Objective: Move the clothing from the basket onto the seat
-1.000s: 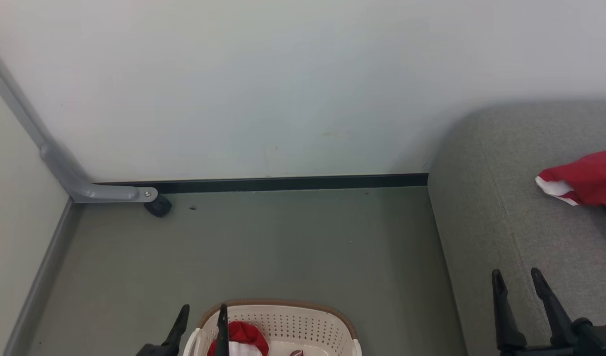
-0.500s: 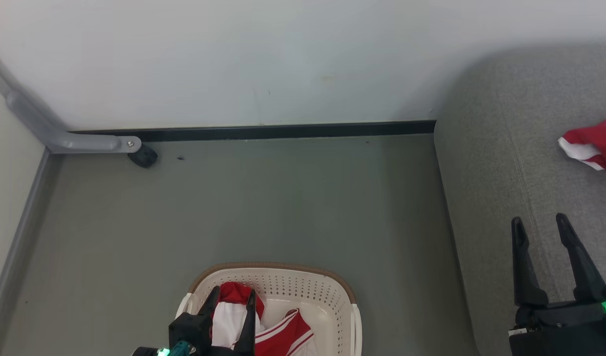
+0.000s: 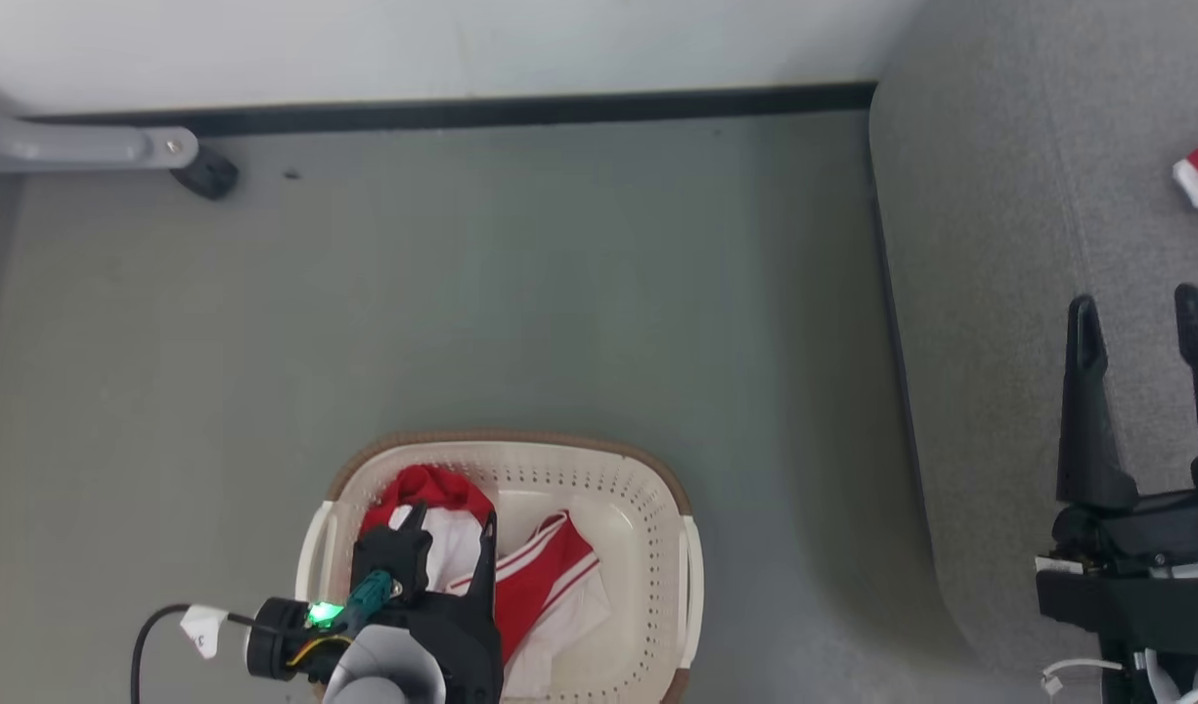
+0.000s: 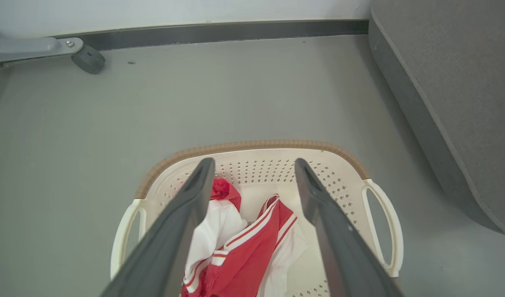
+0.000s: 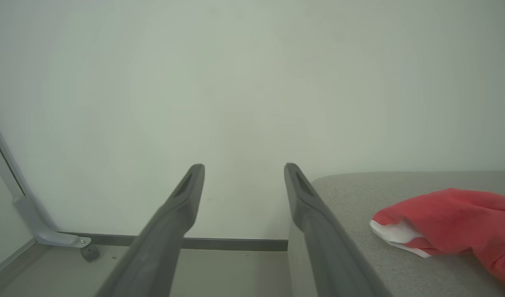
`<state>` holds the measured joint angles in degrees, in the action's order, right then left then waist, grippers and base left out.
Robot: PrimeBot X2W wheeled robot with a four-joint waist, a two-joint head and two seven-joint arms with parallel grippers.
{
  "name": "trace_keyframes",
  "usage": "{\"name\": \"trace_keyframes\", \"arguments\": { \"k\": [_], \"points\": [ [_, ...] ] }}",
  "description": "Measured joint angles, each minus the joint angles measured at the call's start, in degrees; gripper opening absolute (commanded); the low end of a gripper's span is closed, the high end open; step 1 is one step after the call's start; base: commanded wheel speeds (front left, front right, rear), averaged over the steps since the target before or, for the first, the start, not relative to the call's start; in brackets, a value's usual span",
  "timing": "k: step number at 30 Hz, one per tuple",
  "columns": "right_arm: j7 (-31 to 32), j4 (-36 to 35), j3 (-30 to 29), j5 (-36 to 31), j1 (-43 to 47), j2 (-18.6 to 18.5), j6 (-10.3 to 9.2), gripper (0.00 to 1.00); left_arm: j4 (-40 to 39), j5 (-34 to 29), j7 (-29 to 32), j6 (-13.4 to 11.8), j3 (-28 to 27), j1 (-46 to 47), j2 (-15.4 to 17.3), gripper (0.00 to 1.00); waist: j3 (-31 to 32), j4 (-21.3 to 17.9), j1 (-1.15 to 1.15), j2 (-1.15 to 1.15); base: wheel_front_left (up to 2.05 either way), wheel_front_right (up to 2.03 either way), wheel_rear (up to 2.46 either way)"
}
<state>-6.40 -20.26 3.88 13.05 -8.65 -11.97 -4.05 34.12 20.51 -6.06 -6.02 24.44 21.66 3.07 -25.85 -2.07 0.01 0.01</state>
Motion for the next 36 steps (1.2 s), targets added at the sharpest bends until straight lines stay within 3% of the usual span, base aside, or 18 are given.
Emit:
{"name": "trace_keyframes", "arguments": {
  "k": [25, 36],
  "points": [
    [1.29, -9.46, -0.21, -1.65, -11.63, 1.89, -1.01, 1.0, 18.6, -0.01, 3.63, 2.53, 0.51, 17.27, -0.45, 1.0, -20.95, -6.02, -0.01, 0.01, 0.0, 0.0, 0.0],
    [1.26, -11.36, -0.7, -2.49, -13.3, 1.87, -1.26, 1.0, 24.55, -0.36, 3.79, 4.08, 0.91, 21.24, -0.44, 1.0, -26.64, -7.88, -0.01, 0.0, 0.0, 0.0, 0.0]
  ]
}}
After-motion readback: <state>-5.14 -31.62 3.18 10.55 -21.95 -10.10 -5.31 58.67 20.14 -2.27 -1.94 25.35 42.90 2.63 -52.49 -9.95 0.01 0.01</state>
